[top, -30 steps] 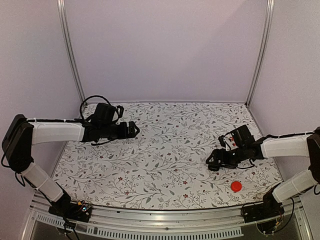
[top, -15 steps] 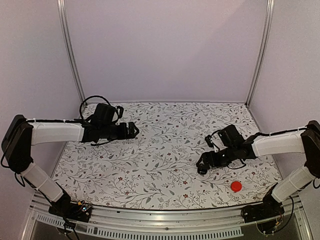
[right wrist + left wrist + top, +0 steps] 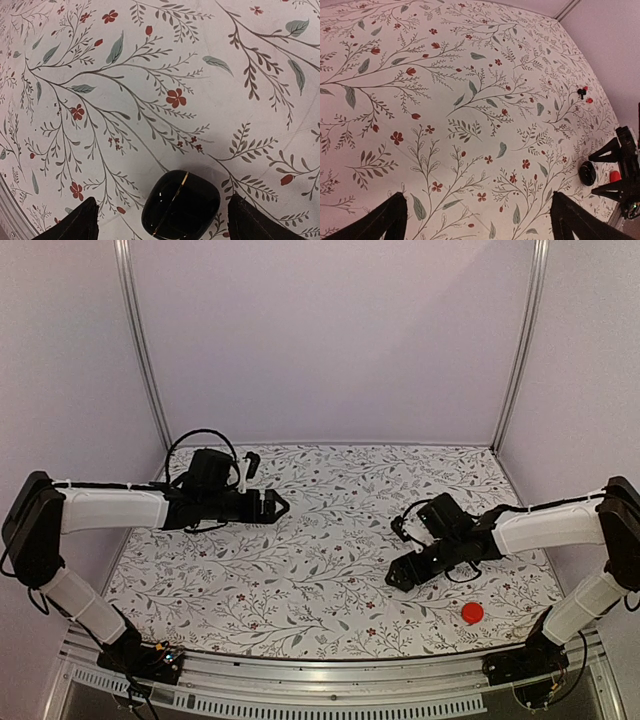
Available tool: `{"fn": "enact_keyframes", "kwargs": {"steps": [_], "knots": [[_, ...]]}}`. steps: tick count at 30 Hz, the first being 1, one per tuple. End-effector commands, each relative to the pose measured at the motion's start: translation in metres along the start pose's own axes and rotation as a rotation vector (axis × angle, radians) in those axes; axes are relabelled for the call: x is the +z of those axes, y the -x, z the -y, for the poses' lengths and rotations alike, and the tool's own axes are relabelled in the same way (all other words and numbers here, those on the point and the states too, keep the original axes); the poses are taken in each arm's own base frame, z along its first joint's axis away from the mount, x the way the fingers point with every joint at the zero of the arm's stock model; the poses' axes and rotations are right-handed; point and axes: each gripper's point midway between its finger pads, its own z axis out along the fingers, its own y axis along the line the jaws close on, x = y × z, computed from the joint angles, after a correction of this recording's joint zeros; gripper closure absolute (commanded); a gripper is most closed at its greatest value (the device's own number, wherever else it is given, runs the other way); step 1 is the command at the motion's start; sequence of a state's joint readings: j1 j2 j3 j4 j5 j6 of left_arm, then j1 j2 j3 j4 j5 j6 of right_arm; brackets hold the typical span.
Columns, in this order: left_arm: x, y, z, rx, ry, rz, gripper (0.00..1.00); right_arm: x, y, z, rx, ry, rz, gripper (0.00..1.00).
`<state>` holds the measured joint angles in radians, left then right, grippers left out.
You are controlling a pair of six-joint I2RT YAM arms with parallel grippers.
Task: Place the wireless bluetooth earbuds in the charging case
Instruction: Pick up the charging case from the center of the board.
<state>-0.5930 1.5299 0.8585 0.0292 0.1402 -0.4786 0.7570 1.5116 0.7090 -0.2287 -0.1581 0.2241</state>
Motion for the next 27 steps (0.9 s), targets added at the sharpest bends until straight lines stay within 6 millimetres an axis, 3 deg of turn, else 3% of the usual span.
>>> {"fn": "enact_keyframes", "kwargs": {"steps": [1,6,19,27], "knots": [[-0.014,0.006,0.029,0.076,-0.123,0.046,0.0,0.004,0.001,0.006,-0.065,-0.047,-0.029,0.12],[-0.016,0.007,0.031,0.085,-0.129,0.05,0.0,0.008,0.002,-0.005,-0.114,-0.054,-0.045,0.16],[-0.016,0.006,0.031,0.083,-0.114,0.066,0.0,0.007,-0.019,0.01,0.048,-0.144,-0.088,0.3],[-0.017,0.007,0.029,0.071,-0.086,0.092,0.0,0.01,-0.017,0.01,0.049,-0.155,-0.087,0.48]]}}
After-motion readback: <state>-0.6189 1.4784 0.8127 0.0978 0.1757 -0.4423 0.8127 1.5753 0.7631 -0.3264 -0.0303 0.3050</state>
